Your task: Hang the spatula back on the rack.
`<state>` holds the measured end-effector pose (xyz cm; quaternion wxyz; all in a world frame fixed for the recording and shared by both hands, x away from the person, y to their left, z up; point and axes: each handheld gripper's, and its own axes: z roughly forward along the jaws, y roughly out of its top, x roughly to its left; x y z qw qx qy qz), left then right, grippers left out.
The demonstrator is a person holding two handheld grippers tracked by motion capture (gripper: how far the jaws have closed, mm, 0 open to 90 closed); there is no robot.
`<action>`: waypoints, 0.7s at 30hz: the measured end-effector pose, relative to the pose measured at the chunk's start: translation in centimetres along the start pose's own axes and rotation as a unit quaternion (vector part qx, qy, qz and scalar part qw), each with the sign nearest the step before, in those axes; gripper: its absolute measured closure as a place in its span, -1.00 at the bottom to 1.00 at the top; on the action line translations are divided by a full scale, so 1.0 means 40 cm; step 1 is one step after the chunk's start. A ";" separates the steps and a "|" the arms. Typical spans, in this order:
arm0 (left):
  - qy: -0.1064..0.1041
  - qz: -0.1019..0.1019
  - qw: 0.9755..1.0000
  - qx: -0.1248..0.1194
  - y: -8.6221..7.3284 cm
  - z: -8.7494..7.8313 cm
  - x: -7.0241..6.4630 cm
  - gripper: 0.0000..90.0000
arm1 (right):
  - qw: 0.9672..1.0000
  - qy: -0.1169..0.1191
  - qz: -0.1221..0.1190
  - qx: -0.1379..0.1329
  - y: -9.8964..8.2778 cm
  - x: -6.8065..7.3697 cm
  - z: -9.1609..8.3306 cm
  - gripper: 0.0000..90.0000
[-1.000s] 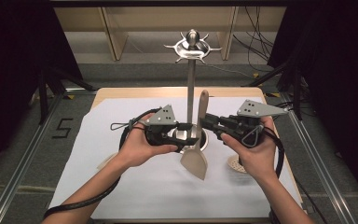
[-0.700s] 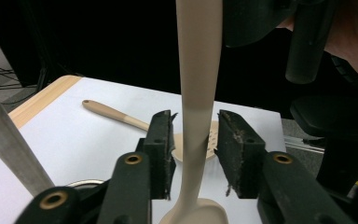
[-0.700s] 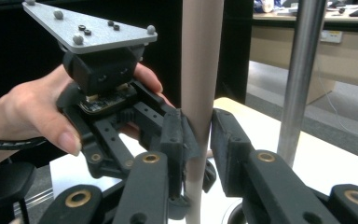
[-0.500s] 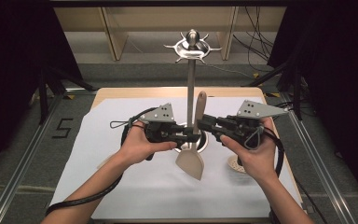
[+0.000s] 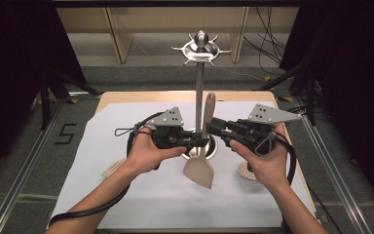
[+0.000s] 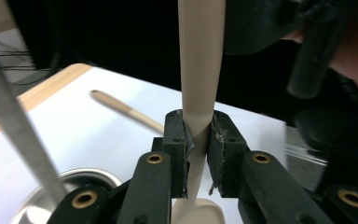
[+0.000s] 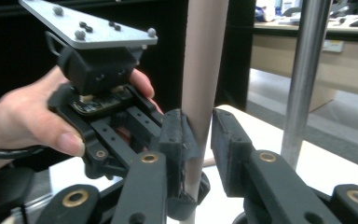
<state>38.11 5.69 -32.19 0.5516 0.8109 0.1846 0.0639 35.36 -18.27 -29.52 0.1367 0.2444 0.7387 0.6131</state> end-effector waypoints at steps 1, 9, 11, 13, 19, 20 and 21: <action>0.013 -0.001 1.000 0.002 0.002 0.000 -0.001 0.73 | 1.000 0.001 0.001 -0.003 -0.001 0.001 0.002 0.58; 0.069 -0.016 0.998 -0.005 0.010 -0.012 0.003 0.73 | 0.999 -0.039 0.007 -0.020 -0.011 -0.011 -0.019 0.42; 0.080 -0.017 0.997 -0.006 0.011 -0.014 0.003 0.73 | 0.999 -0.045 0.014 -0.023 -0.017 -0.016 -0.025 0.40; 0.086 -0.020 0.996 -0.007 0.011 -0.018 0.002 0.73 | 0.998 -0.058 0.010 -0.025 -0.022 -0.022 -0.031 0.39; 0.098 -0.027 0.995 -0.012 0.017 -0.024 -0.003 0.73 | 0.996 -0.079 0.028 -0.020 -0.039 -0.033 -0.051 0.39; 0.100 -0.028 0.995 -0.012 0.018 -0.024 -0.004 0.73 | 0.996 -0.078 0.030 -0.019 -0.042 -0.036 -0.054 0.39; 0.102 -0.027 0.994 -0.012 0.020 -0.024 -0.005 0.73 | 0.996 -0.082 0.029 -0.017 -0.046 -0.038 -0.056 0.39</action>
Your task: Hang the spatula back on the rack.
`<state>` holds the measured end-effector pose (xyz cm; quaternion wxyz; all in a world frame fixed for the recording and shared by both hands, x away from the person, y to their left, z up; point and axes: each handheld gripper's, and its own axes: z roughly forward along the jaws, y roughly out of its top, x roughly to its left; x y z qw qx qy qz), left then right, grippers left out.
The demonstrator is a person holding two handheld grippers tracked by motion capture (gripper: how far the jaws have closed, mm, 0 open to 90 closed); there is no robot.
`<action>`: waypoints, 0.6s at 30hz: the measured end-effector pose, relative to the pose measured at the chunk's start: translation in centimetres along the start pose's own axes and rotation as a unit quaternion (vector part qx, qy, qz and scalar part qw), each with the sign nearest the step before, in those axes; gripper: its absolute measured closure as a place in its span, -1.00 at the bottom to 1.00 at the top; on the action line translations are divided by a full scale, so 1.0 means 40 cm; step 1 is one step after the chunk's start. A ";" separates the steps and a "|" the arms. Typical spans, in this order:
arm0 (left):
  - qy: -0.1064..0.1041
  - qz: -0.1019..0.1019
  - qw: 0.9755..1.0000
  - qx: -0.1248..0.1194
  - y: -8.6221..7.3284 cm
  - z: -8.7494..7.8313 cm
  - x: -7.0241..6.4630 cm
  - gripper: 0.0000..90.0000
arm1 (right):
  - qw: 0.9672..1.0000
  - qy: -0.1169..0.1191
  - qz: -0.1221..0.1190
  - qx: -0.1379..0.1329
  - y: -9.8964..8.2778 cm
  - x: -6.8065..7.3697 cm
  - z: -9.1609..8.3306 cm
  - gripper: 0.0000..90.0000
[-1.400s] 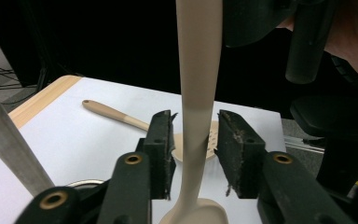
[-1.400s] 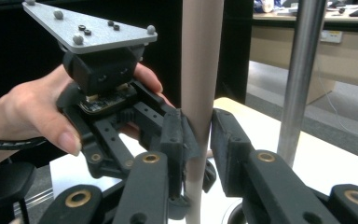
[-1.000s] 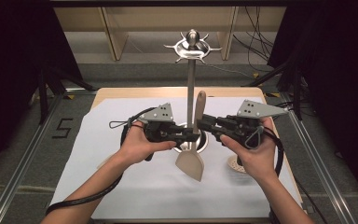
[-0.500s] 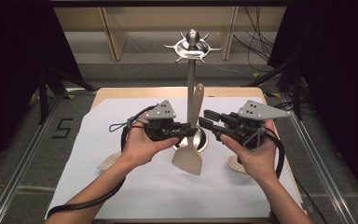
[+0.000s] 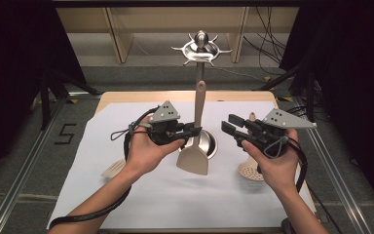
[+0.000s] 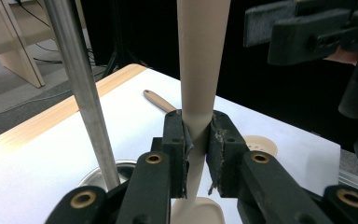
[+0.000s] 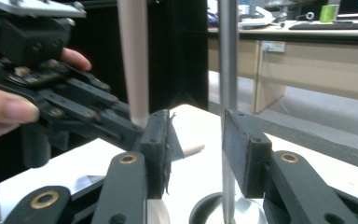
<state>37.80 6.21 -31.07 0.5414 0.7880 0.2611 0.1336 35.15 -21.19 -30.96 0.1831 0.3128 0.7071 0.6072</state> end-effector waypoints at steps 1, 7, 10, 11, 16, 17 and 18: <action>0.000 -0.001 1.000 -0.001 0.001 0.000 -0.001 0.73 | 1.000 -0.005 0.000 0.004 -0.004 -0.003 -0.003 0.39; 0.008 0.000 1.000 -0.005 0.008 -0.004 -0.002 0.73 | 1.000 -0.020 0.010 0.010 -0.028 -0.016 -0.012 0.39; 0.007 0.000 1.000 -0.007 0.007 -0.006 0.001 0.73 | 1.000 -0.028 0.008 0.013 -0.037 -0.024 -0.016 0.39; 0.010 0.002 1.000 -0.004 0.008 -0.009 0.003 0.73 | 1.000 -0.028 0.008 0.013 -0.037 -0.024 -0.016 0.39; 0.016 0.001 1.000 -0.002 0.007 -0.016 0.013 0.73 | 0.999 -0.033 0.012 0.017 -0.044 -0.030 -0.020 0.39; 0.016 0.002 1.000 -0.003 0.007 -0.017 0.015 0.73 | 0.999 -0.032 0.009 0.017 -0.045 -0.032 -0.021 0.40; 0.018 0.004 1.000 -0.002 0.007 -0.020 0.017 0.73 | 0.999 -0.033 0.011 0.018 -0.046 -0.033 -0.022 0.41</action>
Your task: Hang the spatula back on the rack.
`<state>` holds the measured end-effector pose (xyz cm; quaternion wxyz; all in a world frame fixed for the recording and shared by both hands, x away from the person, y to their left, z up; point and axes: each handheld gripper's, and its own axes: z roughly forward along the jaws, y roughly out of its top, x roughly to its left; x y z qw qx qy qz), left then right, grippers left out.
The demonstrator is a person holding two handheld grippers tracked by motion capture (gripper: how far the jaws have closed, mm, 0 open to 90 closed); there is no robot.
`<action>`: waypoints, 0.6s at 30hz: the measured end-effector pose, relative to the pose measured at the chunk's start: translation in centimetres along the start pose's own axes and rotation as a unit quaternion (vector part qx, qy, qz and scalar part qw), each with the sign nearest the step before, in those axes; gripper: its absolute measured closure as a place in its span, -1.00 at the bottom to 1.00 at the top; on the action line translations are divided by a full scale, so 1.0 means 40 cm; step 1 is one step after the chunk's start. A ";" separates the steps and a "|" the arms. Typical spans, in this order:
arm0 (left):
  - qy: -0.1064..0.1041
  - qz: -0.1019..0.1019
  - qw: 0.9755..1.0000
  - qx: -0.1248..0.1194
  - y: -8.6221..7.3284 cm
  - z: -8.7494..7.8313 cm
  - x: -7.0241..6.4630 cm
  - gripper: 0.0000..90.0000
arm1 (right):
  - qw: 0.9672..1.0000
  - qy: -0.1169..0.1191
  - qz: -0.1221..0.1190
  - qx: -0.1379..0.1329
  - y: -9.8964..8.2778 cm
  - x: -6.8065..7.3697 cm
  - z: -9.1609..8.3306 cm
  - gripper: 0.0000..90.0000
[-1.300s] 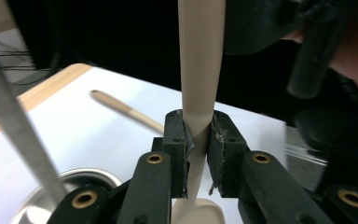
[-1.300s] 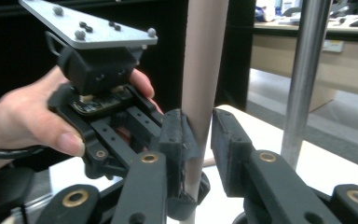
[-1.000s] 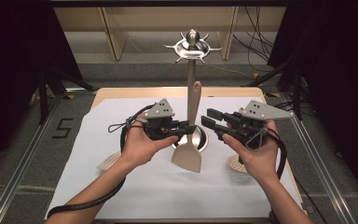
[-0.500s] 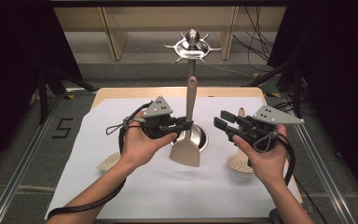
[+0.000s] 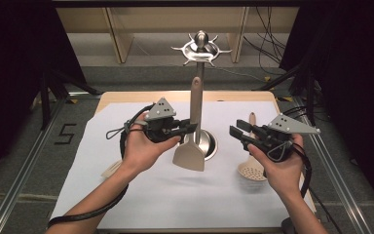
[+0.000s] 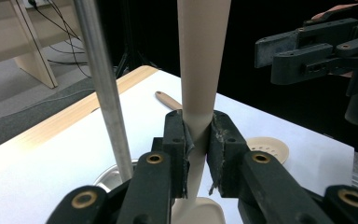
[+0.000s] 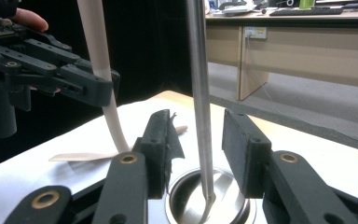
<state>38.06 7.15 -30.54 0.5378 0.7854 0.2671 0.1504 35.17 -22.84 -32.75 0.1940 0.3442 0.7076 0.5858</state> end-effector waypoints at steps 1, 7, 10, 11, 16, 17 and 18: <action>0.000 0.000 1.000 0.000 0.000 -0.002 0.001 0.73 | 1.000 0.000 0.000 0.000 0.000 0.000 0.000 0.41; 0.007 0.004 1.000 0.000 0.002 -0.011 0.015 0.73 | 1.000 -0.008 -0.005 0.001 -0.002 -0.007 -0.003 0.41; 0.010 0.011 1.000 0.002 0.004 -0.013 0.020 0.73 | 1.000 -0.010 -0.007 0.002 -0.002 -0.008 -0.004 0.41; 0.009 0.010 1.000 0.001 0.004 -0.013 0.021 0.73 | 1.000 -0.007 -0.002 0.003 -0.003 -0.007 -0.004 0.41; 0.013 0.015 1.000 0.003 0.011 -0.022 0.029 0.73 | 1.000 -0.007 -0.003 0.002 -0.004 -0.008 -0.004 0.41; 0.014 0.018 1.000 0.003 0.013 -0.024 0.031 0.73 | 1.000 -0.007 -0.003 0.002 -0.004 -0.008 -0.004 0.41; 0.014 0.020 1.000 0.005 0.015 -0.025 0.034 0.73 | 1.000 -0.007 -0.003 0.002 -0.003 -0.008 -0.004 0.41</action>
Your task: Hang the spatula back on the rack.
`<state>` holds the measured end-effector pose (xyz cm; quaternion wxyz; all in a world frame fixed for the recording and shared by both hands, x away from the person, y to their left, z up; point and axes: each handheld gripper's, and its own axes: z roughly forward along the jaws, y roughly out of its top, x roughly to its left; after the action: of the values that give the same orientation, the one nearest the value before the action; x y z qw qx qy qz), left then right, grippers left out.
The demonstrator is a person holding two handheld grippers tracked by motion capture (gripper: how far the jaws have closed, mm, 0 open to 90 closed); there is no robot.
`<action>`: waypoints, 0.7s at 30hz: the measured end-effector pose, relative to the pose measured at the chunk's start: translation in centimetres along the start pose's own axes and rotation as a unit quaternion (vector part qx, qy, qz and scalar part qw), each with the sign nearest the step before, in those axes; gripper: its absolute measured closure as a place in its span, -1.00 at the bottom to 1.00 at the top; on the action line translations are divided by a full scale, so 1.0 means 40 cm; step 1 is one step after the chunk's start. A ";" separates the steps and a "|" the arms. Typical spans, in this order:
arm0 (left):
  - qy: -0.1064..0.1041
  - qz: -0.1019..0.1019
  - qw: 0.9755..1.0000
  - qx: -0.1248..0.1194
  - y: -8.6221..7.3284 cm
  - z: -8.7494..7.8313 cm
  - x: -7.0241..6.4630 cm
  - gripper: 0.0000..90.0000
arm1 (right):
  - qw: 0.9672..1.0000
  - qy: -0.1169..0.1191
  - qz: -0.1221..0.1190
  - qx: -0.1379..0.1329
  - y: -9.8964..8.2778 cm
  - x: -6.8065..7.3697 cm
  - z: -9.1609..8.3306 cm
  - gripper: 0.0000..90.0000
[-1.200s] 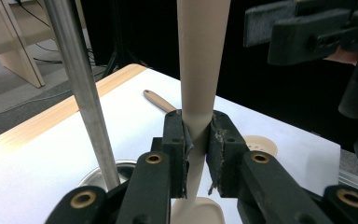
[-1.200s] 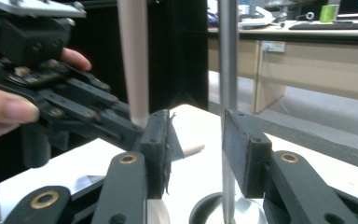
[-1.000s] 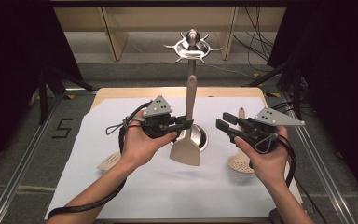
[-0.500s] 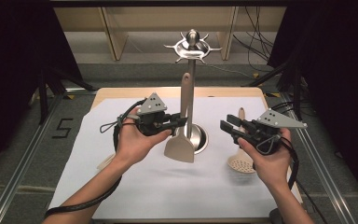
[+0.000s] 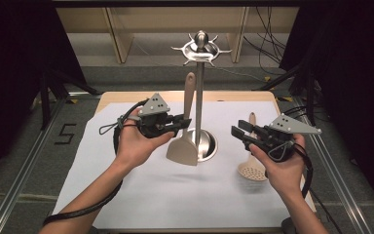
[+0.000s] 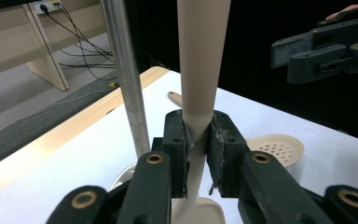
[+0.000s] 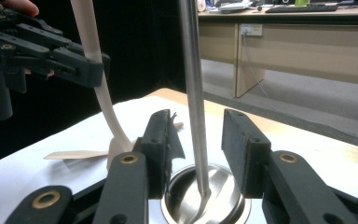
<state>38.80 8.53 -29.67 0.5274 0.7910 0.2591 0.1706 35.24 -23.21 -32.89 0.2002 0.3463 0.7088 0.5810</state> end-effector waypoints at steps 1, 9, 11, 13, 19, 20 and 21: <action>-0.001 0.003 1.000 0.000 0.002 -0.001 0.003 0.73 | 1.000 0.000 0.000 0.000 0.000 0.000 0.000 0.41; 0.000 0.008 1.000 -0.002 0.013 -0.005 0.022 0.73 | 1.000 -0.001 0.008 0.003 -0.001 0.000 -0.001 0.41; 0.000 0.007 1.000 -0.001 0.016 -0.008 0.027 0.72 | 1.000 -0.001 0.006 0.002 0.000 -0.001 -0.001 0.41; 0.002 0.009 1.000 0.001 0.017 -0.010 0.031 0.73 | 1.000 -0.002 0.005 0.001 0.000 -0.002 -0.001 0.41; 0.002 0.011 1.000 0.003 0.018 -0.015 0.042 0.72 | 1.000 -0.003 0.009 0.001 -0.001 0.001 0.000 0.41; 0.002 0.010 1.000 0.004 0.018 -0.016 0.043 0.72 | 1.000 -0.004 0.009 0.000 0.000 0.001 0.001 0.41; 0.003 0.011 1.000 0.004 0.018 -0.018 0.045 0.72 | 1.000 -0.003 0.009 0.001 0.000 0.001 0.001 0.41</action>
<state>40.04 9.90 -28.74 0.5212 0.7955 0.2527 0.1779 35.22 -23.16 -32.90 0.1971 0.3550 0.7053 0.5812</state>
